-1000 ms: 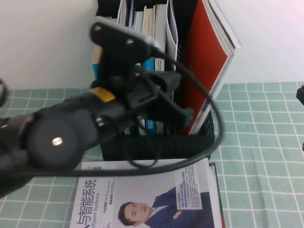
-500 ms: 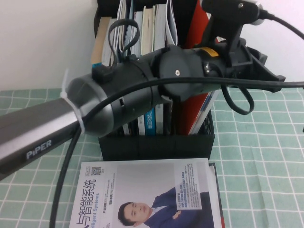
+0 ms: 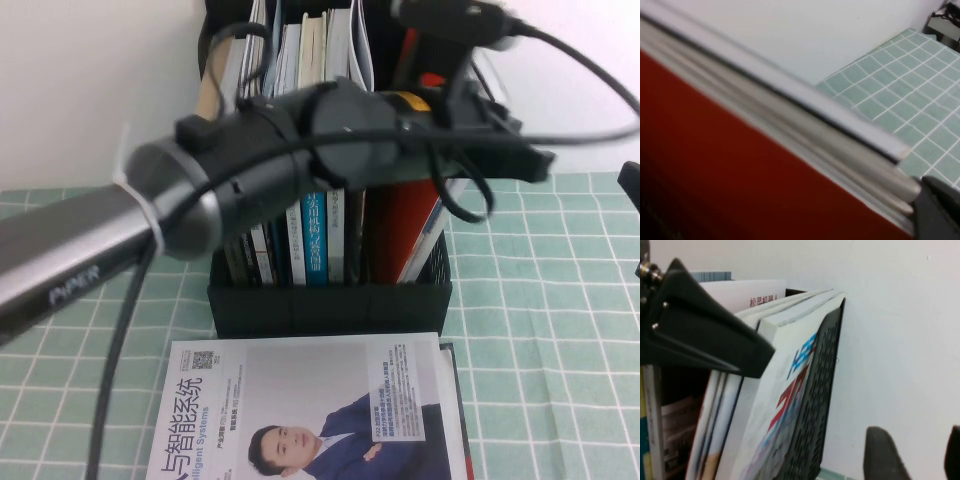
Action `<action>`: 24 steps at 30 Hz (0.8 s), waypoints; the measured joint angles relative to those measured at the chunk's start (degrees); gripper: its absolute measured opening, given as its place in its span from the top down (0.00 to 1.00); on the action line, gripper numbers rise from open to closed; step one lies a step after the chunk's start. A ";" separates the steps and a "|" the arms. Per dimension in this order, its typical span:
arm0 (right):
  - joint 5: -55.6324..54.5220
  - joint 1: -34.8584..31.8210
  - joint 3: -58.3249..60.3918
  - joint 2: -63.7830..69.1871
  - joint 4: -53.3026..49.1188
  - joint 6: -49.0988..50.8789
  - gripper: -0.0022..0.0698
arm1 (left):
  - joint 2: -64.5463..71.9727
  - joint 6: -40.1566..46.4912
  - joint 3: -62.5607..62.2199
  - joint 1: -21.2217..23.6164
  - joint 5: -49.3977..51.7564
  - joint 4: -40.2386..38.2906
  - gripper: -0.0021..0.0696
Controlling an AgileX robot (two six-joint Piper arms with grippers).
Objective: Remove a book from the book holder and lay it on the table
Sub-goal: Hold the bookshelf
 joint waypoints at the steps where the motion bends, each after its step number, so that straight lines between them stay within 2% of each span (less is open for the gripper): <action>1: -0.11 0.00 0.00 0.00 0.00 0.11 0.58 | 0.00 -1.05 0.00 1.07 1.07 0.00 0.97; 5: -0.22 0.00 0.00 0.04 0.00 0.23 0.57 | -0.77 -3.88 -0.46 3.64 4.82 0.03 0.97; 11: -3.54 1.08 -0.39 3.80 -2.85 1.64 0.56 | -1.61 -4.86 -0.46 4.33 6.75 2.27 0.97; 17: -3.91 9.81 -4.42 11.33 -3.01 1.66 0.45 | -2.58 -5.10 -0.46 4.76 7.40 4.15 0.97; 20: -3.10 14.41 -7.88 15.28 0.94 -1.42 0.39 | -3.07 -5.20 -0.46 5.17 7.65 5.82 0.97; 24: -0.41 16.84 -11.79 19.68 12.91 -4.59 0.36 | -3.30 -5.20 -0.46 5.99 7.65 6.19 0.97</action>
